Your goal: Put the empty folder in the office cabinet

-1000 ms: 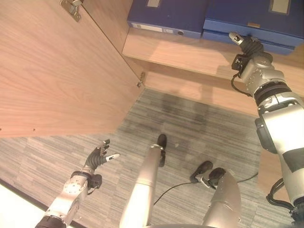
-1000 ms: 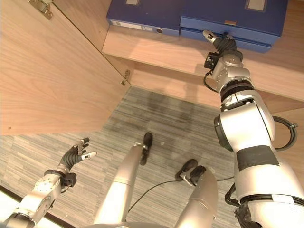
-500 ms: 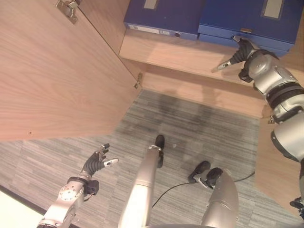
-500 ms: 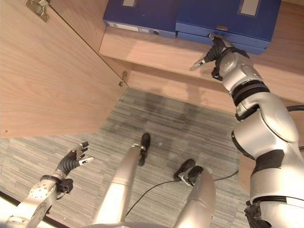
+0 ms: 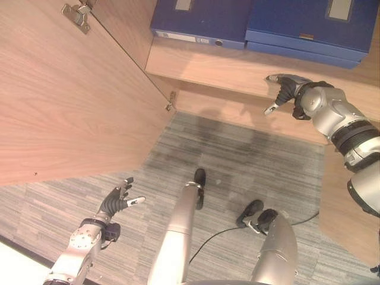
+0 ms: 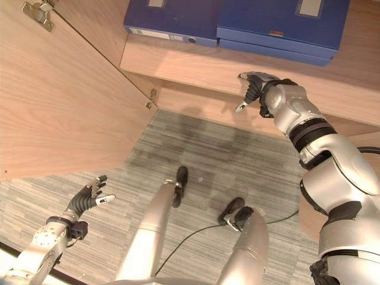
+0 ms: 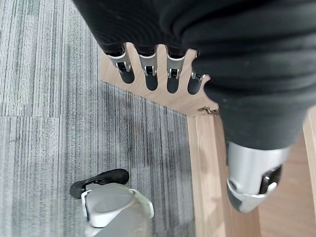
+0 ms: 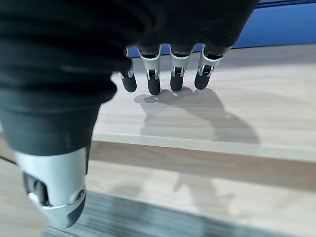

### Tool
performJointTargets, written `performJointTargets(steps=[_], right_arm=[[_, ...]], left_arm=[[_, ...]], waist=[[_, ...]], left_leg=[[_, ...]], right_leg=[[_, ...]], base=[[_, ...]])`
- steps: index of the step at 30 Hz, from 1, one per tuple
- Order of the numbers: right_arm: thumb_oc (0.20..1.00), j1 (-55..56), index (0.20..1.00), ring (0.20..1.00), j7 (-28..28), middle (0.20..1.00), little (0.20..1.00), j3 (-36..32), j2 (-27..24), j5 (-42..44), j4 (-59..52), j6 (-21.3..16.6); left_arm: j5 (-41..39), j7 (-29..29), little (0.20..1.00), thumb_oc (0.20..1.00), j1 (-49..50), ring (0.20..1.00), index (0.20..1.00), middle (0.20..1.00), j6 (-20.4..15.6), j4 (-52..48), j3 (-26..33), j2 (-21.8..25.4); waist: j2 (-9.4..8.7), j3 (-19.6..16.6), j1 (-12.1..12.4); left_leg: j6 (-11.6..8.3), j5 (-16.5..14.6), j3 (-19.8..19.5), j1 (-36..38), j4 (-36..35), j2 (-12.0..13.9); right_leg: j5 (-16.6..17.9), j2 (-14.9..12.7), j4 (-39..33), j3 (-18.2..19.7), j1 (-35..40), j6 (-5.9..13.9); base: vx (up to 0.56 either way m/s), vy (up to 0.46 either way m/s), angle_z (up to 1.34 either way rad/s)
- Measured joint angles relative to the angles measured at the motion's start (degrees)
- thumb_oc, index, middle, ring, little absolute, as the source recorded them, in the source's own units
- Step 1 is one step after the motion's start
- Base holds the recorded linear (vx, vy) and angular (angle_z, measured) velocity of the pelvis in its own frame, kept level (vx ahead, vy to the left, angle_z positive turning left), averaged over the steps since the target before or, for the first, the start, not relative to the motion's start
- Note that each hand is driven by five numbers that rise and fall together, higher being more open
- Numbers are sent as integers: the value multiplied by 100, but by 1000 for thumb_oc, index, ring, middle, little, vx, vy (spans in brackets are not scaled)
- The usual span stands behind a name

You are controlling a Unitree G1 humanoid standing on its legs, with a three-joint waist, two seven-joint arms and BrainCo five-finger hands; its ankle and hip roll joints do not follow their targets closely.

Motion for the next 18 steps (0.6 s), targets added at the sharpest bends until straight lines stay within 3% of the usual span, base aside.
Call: performJointTargets(steps=[2,4,5,9,12,15,18], right_arm=[[1000,215,1000,1000,-21,1000,1000,-4,255,-495,24,129],[1000,313,1000,1000,-163,1000,1000,65,850,-1279,409,274],[1000,358,1000,1000,-164,1000,1000,217,1217,-1757,758,287],[1000,645,1000,1000,-272,1000,1000,219,1755,-2790,1438,390],[1000,1235,1000,1000,35,1000,1000,299,2079,-3015,1993,384],[1000,2184,1000,1000,106,1000,1000,414,2508,-3211,2185,384],[1000,2539,1000,1000,87,1000,1000,403,2605,-3215,2204,415]], left_arm=[[18,27,1000,1000,-88,1000,1000,1000,63,-5,-4,-18],[137,47,1000,1000,-207,1000,1000,1000,139,-14,-12,-8],[211,58,1000,1000,-262,1000,1000,1000,141,-8,-8,3],[381,104,1000,1000,-395,1000,1000,1000,168,202,-20,15],[613,106,1000,1000,-571,1000,1000,1000,184,863,-197,-35],[1097,43,1000,1000,-838,1000,1000,1000,271,2336,-485,-510],[1376,13,1000,1000,-863,1000,1000,1000,245,2983,-711,-762]], waist=[[-2,-2,-19],[-20,-5,-56],[-38,-15,-38],[-51,-24,55],[-68,-37,178],[-71,-38,121],[-78,-159,41]], left_leg=[[-23,40,-14,142,-157,9],[-67,231,-16,597,-652,32],[-101,347,-4,916,-1033,36],[-234,861,-79,1730,-2105,72],[-374,1117,-166,2505,-2863,214],[-470,1373,-55,3665,-3693,478],[-508,1420,42,4134,-4005,625]], right_leg=[[49,60,-132,-40,131,38],[222,170,-577,-156,550,60],[297,263,-849,-178,791,83],[545,481,-1622,-397,1450,64],[637,808,-2195,-591,2141,28],[902,1272,-3091,-634,3212,45],[954,1479,-3431,-609,3614,63]], base=[[-39,-50,-2],[-49,-60,-4],[-53,-74,-3],[-28,-97,6],[15,-142,-1],[33,-146,-30],[34,-107,-23]])
